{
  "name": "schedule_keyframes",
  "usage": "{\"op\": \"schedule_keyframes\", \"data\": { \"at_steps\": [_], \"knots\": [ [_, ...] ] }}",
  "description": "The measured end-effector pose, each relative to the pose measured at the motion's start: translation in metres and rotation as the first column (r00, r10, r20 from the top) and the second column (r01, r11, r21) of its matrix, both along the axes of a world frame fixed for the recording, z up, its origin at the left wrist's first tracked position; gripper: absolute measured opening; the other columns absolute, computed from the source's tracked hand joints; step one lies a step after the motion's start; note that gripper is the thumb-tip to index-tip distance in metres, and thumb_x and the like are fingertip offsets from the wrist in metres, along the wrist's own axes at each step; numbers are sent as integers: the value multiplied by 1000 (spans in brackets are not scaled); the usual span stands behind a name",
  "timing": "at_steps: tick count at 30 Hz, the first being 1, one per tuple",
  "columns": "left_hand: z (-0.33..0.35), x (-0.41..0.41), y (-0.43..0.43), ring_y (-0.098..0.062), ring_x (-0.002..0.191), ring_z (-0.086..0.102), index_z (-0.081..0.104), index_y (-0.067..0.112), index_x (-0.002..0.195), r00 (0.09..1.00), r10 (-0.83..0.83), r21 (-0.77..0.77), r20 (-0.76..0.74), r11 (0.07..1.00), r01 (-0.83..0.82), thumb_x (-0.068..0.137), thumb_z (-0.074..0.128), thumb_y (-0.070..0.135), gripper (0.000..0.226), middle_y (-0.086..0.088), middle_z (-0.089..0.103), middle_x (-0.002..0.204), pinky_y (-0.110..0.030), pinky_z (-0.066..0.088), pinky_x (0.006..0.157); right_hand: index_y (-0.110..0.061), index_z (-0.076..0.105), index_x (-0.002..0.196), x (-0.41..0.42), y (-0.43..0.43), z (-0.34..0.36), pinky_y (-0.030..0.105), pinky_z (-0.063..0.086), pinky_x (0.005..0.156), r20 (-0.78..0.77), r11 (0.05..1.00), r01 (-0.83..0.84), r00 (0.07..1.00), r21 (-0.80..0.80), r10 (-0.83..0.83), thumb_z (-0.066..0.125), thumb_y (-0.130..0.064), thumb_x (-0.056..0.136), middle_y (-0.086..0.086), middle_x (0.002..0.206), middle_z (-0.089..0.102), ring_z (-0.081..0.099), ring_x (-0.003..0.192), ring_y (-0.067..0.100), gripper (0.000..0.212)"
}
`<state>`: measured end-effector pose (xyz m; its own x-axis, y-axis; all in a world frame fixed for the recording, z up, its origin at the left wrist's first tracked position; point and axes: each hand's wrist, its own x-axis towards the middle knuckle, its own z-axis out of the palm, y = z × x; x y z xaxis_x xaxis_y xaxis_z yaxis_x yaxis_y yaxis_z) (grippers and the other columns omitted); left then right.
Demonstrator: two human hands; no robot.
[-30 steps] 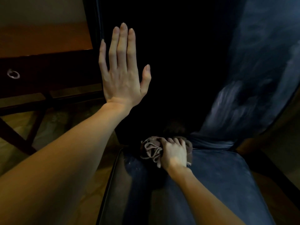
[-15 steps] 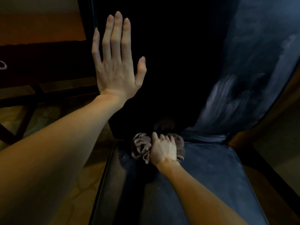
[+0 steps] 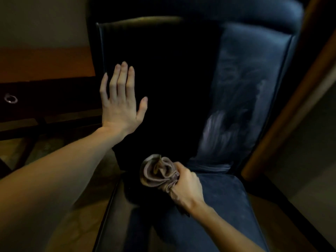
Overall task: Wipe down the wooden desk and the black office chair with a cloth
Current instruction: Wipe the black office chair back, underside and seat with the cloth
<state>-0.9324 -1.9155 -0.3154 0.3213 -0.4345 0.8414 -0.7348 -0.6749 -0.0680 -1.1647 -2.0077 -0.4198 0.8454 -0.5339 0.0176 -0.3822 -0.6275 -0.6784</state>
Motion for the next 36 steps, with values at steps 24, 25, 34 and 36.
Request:
{"op": "schedule_keyframes", "data": {
  "at_steps": [24,25,34,36],
  "knots": [
    [45,-36,-113,-31,159,-11,-6,20,164,970,196,-20,-143,979,-201,96,25,59,84,-15,-10,172,-61,-5,126,-27,47,145,66,-173,265,65,1,122,448,624,284,886,-729,121,63,-48,92,-3,148,52,38,144,22,59],
    [42,-32,-116,-32,159,-10,-5,19,164,968,216,-26,-127,975,-221,95,26,58,85,-15,-9,172,-61,-3,126,-27,50,142,72,-173,257,64,7,122,491,617,327,864,-716,111,63,-45,93,-4,142,56,43,139,21,55],
    [28,-13,-130,-34,159,-9,-7,15,165,967,253,-44,-39,966,-255,89,57,56,107,-18,-10,172,-62,-2,125,-19,67,125,64,-160,147,61,25,117,630,494,484,756,-722,180,69,-22,90,3,128,66,57,127,26,34],
    [26,-11,-129,-33,159,-9,-8,16,165,968,250,-60,-32,966,-252,94,52,54,101,-17,-9,172,-62,-1,125,-18,69,124,58,-146,120,61,27,116,625,511,480,766,-713,151,71,-19,90,3,129,66,59,127,26,34]
  ]
}}
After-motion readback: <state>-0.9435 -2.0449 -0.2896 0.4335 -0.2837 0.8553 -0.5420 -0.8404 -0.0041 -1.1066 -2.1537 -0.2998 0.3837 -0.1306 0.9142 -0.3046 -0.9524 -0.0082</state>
